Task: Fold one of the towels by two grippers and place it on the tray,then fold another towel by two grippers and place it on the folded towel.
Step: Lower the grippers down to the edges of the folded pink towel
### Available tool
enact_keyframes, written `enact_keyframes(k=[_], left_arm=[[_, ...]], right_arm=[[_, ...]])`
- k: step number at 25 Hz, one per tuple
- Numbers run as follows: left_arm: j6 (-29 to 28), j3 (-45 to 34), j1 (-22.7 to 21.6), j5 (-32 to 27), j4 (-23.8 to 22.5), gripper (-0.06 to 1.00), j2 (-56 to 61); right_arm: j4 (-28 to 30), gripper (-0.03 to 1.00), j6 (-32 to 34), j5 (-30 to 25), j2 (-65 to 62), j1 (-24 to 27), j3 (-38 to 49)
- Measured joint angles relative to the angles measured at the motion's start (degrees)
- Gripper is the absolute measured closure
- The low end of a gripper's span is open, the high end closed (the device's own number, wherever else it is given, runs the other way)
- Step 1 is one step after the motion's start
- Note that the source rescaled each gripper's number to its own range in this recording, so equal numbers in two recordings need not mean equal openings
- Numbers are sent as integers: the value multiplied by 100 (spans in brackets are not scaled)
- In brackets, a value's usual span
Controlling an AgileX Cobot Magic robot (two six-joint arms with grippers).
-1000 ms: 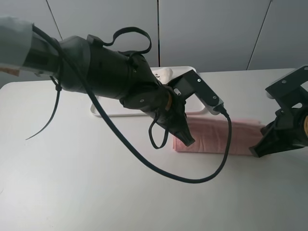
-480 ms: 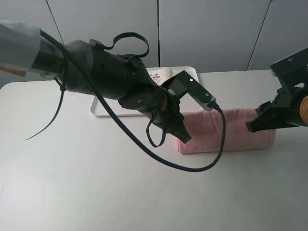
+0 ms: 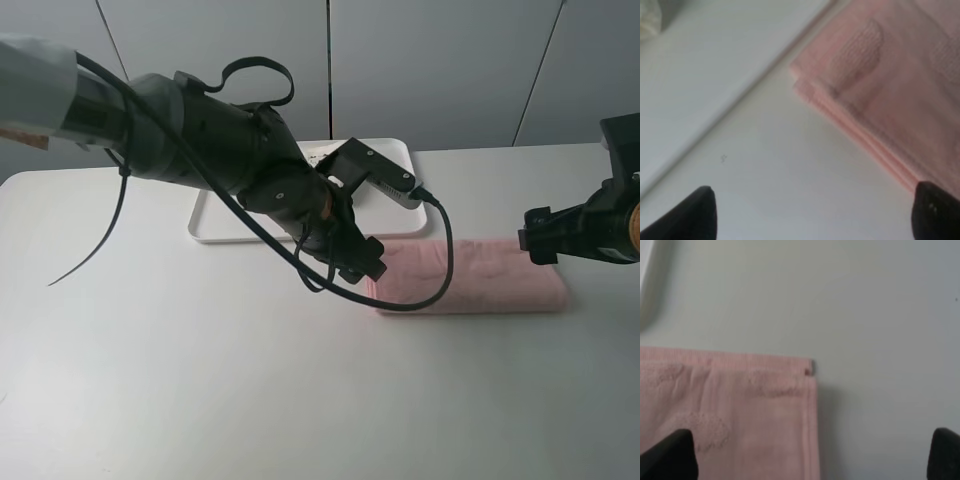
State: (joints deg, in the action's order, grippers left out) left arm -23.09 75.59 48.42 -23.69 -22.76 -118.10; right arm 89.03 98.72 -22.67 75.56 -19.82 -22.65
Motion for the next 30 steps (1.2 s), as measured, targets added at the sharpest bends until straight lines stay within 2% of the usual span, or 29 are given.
enact_keyframes(k=[2, 4, 8, 10, 14, 17, 22, 25, 30], left_arm=[[-24, 222, -89, -349, 311, -5, -9], [45, 495, -201, -713, 736, -5, -37], [513, 1107, -454, -1436, 1724, -5, -213], [616, 1367, -497, -1737, 1932, -5, -333], [706, 1661, -506, -1981, 2230, -5, -546], [782, 1912, -506, -2061, 2514, -5, -774], [798, 2429, -544, -2528, 2829, -5, -1243], [694, 2579, -544, -2643, 2852, -5, -1359], [373, 2633, -544, -2596, 2864, -5, -1351]], right_arm=[[-937, -3, -759, 68, 78, 0, -155], [-2105, -3, -1863, 68, 249, 35, -434], [-4125, -3, -3892, -377, 701, 244, -1090], [-4843, -3, -4689, -597, 862, 336, -1362], [-5904, -3, -5738, -1041, 987, 566, -1840], [-6935, -3, -6686, -1368, 1095, 1040, -2126], [-8963, -3, -8975, -1865, 1361, 1985, -2445], [-9203, -3, -9507, -2036, 1517, 2136, -2524], [-9262, -3, -9698, -2118, 1950, 2160, -2600]])
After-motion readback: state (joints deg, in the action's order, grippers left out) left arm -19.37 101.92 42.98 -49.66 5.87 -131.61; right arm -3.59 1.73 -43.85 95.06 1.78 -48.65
